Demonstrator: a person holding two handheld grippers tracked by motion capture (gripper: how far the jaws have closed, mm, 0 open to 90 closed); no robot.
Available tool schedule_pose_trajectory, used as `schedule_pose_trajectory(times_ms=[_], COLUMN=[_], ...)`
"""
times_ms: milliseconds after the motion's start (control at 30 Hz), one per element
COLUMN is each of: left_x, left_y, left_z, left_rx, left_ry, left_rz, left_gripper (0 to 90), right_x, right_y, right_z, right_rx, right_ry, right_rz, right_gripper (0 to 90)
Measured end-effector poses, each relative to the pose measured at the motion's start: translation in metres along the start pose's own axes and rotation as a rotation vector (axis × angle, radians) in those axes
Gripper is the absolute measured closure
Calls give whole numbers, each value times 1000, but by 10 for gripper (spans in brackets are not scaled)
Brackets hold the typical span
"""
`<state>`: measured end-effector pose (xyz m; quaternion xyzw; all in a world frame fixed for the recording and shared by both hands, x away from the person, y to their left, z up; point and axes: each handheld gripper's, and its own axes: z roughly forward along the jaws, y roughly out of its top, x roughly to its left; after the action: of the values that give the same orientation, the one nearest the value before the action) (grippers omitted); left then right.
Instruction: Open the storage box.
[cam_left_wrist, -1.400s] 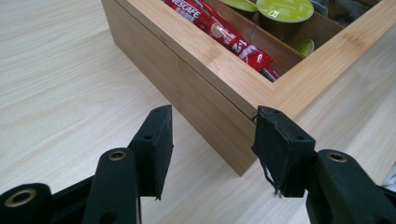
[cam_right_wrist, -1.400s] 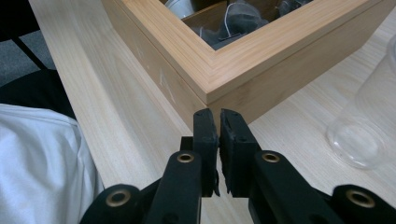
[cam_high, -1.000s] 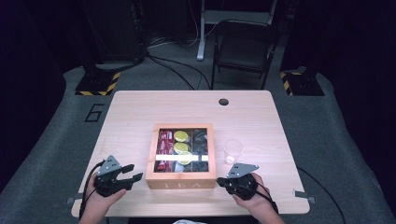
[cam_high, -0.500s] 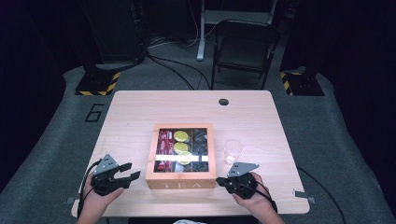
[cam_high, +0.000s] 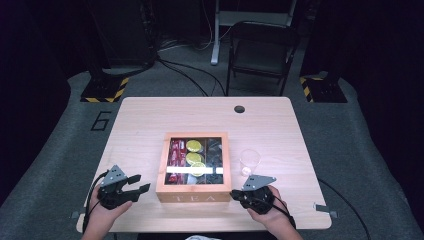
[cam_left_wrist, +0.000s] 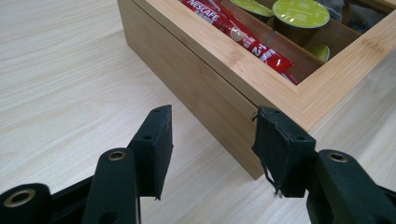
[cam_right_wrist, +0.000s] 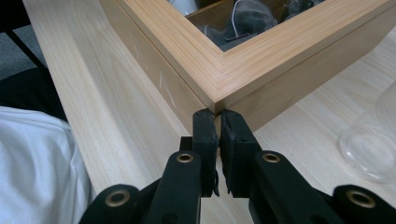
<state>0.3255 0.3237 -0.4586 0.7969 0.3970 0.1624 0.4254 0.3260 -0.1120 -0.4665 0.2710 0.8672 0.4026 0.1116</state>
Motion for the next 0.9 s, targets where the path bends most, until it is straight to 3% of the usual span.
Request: schedule_pose_trajectory(times_ms=[200, 333, 367, 567, 633, 700, 800, 900], left_x=[1, 0, -1, -16, -21, -28, -37, -46], left_y=[-1, 0, 1, 5, 6, 7, 11, 15], left_z=[1, 2, 1, 4, 7, 11, 16, 20], left_rx=[-7, -4, 4, 0, 9, 10, -14, -13], left_ry=[3, -11, -23, -75, -87, -82, -65, -41], left_rz=[-14, 6, 19, 88, 108, 113, 89, 111], left_gripper=[468, 468, 468, 466, 466, 464, 462, 461], right_x=[0, -1, -2, -2, -3, -3, -2, -2], right_y=[2, 5, 6, 7, 8, 8, 8, 8], right_z=[-2, -7, -9, -12, -13, -13, -12, -12], right_rx=[-28, -72, -104, -145, -152, -151, -150, -155], right_ry=[4, 8, 15, 16, 25, 22, 15, 18], right_rz=[14, 37, 44, 84, 75, 79, 79, 83], right_gripper=[855, 855, 856, 855, 855, 855, 854, 855])
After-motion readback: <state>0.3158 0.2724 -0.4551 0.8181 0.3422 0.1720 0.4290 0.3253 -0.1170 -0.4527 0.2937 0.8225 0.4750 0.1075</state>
